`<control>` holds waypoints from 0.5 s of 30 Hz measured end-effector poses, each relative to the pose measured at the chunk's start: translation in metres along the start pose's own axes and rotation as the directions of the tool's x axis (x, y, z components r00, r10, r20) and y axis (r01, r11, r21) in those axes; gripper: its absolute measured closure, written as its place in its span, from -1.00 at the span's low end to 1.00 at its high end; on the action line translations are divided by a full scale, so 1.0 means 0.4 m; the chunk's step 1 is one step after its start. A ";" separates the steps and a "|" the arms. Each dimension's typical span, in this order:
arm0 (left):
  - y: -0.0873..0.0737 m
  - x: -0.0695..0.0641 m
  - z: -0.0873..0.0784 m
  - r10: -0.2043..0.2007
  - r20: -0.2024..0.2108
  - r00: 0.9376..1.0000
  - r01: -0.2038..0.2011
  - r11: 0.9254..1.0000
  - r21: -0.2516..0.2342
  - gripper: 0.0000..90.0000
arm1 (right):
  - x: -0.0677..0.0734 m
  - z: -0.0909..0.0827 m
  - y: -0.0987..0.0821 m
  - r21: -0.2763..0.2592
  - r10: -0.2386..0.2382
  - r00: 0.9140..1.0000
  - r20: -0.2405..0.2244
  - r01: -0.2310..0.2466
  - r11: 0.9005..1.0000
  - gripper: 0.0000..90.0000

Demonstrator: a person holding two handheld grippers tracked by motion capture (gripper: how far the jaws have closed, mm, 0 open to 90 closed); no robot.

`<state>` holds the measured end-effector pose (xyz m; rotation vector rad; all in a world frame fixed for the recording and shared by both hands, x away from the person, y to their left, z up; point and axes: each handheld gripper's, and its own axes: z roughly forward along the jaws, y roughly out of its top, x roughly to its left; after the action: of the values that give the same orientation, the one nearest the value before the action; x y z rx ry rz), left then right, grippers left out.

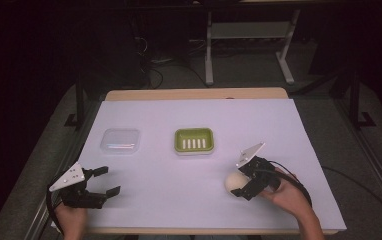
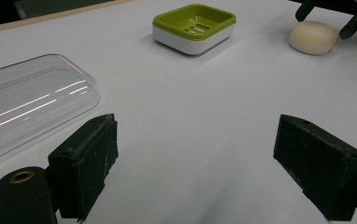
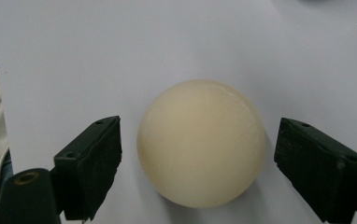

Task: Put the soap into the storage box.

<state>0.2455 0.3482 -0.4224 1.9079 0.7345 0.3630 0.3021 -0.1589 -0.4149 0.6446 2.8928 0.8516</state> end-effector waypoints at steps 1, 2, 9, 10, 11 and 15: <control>0.000 0.000 0.000 0.000 0.000 1.000 0.000 1.000 0.000 -0.71 | -0.002 0.003 0.000 0.000 -0.010 1.000 0.000 0.010 1.000 -0.68; 0.000 0.000 0.000 -0.001 0.001 1.000 0.001 1.000 0.000 -0.71 | 0.002 0.005 0.001 0.012 0.010 1.000 -0.001 -0.010 1.000 -0.68; 0.001 -0.002 0.002 -0.006 0.003 1.000 0.006 1.000 -0.002 -0.71 | 0.003 0.026 0.004 0.046 -0.013 1.000 0.008 0.012 0.999 -0.68; 0.001 -0.002 0.002 -0.004 0.004 1.000 0.004 1.000 -0.002 -0.71 | 0.003 0.029 0.005 0.049 -0.012 1.000 0.008 0.011 0.999 -0.68; 0.001 -0.002 0.002 -0.004 0.004 1.000 0.004 1.000 -0.001 -0.71 | 0.003 0.031 0.004 0.048 -0.015 1.000 0.005 0.015 0.999 -0.68; 0.001 -0.002 0.002 -0.006 0.004 1.000 0.006 1.000 -0.001 -0.71 | 0.002 0.041 0.001 0.059 -0.006 1.000 -0.001 0.006 0.998 -0.68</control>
<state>0.2454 0.3469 -0.4225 1.9052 0.7367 0.3556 0.3042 -0.1498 -0.4284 0.6409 2.9287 0.7688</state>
